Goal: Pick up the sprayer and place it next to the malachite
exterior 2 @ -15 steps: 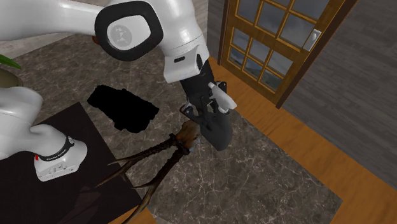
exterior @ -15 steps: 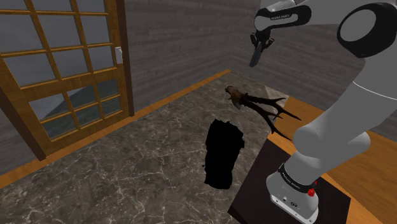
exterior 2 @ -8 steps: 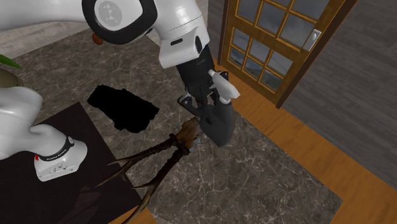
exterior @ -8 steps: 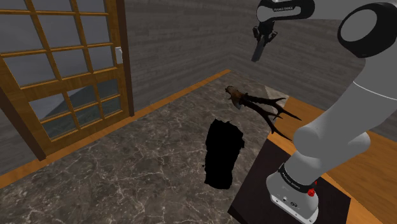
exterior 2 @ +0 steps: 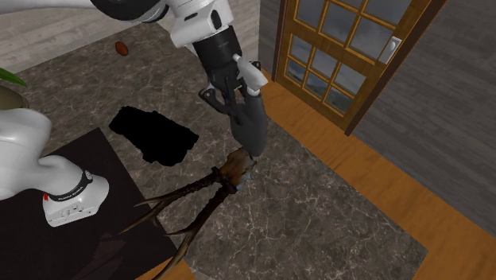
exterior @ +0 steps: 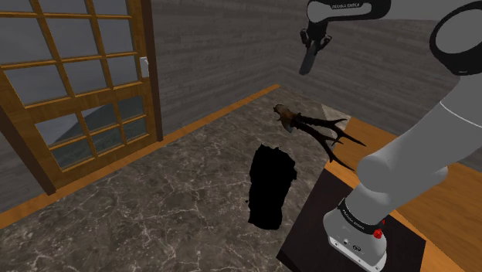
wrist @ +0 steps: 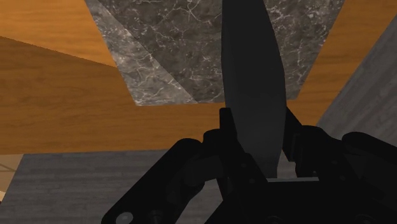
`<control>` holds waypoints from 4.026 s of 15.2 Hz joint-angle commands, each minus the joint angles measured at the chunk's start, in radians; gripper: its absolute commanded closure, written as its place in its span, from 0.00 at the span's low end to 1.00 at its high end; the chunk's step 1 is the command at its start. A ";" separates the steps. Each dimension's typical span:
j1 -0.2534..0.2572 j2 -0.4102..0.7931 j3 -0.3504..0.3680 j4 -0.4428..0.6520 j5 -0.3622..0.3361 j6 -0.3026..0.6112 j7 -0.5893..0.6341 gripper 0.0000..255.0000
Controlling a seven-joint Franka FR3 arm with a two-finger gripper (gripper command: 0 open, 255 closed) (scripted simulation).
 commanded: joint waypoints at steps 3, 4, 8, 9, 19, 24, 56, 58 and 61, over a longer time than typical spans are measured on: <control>0.040 -0.067 0.049 -0.066 -0.004 -0.041 0.082 1.00; 0.050 -0.081 0.061 -0.078 -0.003 -0.053 0.101 1.00; 0.089 -0.127 0.115 -0.114 0.003 -0.102 0.177 1.00; 0.098 -0.136 0.129 -0.120 0.006 -0.115 0.196 1.00; 0.162 -0.174 0.229 -0.171 0.023 -0.175 0.341 1.00; 0.162 -0.176 0.228 -0.238 0.016 -0.117 0.370 1.00; 0.141 -0.058 0.247 -0.534 -0.129 0.225 0.619 1.00; 0.138 -0.043 0.249 -0.544 -0.146 0.244 0.640 1.00; 0.134 -0.018 0.250 -0.559 -0.174 0.271 0.673 1.00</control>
